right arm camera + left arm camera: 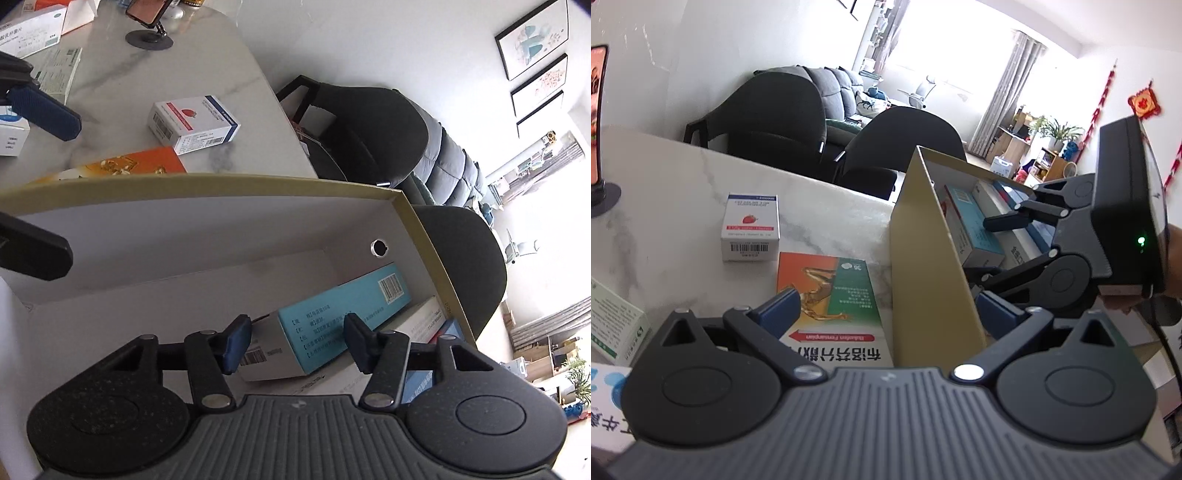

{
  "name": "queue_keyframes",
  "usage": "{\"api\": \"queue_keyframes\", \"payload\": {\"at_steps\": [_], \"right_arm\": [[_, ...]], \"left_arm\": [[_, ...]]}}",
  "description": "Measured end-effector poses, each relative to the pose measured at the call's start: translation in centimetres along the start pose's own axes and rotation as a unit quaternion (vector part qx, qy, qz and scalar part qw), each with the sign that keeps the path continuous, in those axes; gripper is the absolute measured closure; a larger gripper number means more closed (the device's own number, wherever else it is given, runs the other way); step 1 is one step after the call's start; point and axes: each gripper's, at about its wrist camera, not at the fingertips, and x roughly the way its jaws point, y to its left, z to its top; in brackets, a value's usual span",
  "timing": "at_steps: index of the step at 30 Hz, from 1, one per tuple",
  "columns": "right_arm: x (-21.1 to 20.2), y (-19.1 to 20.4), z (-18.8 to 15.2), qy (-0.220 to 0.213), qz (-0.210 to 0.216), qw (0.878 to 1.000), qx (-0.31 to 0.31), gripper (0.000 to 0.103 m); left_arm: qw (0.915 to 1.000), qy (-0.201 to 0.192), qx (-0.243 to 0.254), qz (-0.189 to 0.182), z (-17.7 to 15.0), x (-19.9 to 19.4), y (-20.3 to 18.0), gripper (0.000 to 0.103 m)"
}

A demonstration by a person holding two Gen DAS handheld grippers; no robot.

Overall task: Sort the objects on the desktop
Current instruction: 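Push the teal box down flat in the cardboard box with the right gripper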

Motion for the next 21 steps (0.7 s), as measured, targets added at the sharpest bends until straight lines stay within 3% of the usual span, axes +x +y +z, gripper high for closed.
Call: {"api": "queue_keyframes", "payload": {"at_steps": [9,16,21], "right_arm": [[0.0,0.2,-0.3,0.002,-0.02,1.0,-0.012,0.044],[-2.0,0.2,-0.8,-0.017,-0.041,0.999,0.004,0.027],[-4.9,0.3,-1.5,-0.042,-0.071,0.996,0.024,0.021]], "left_arm": [[1.0,-0.001,-0.006,-0.001,0.0,-0.7,0.0,0.0],[0.9999,-0.007,-0.006,-0.012,0.0,-1.8,0.0,0.0],[0.9998,-0.011,-0.004,-0.019,0.2,-2.5,-0.1,0.0]]}}
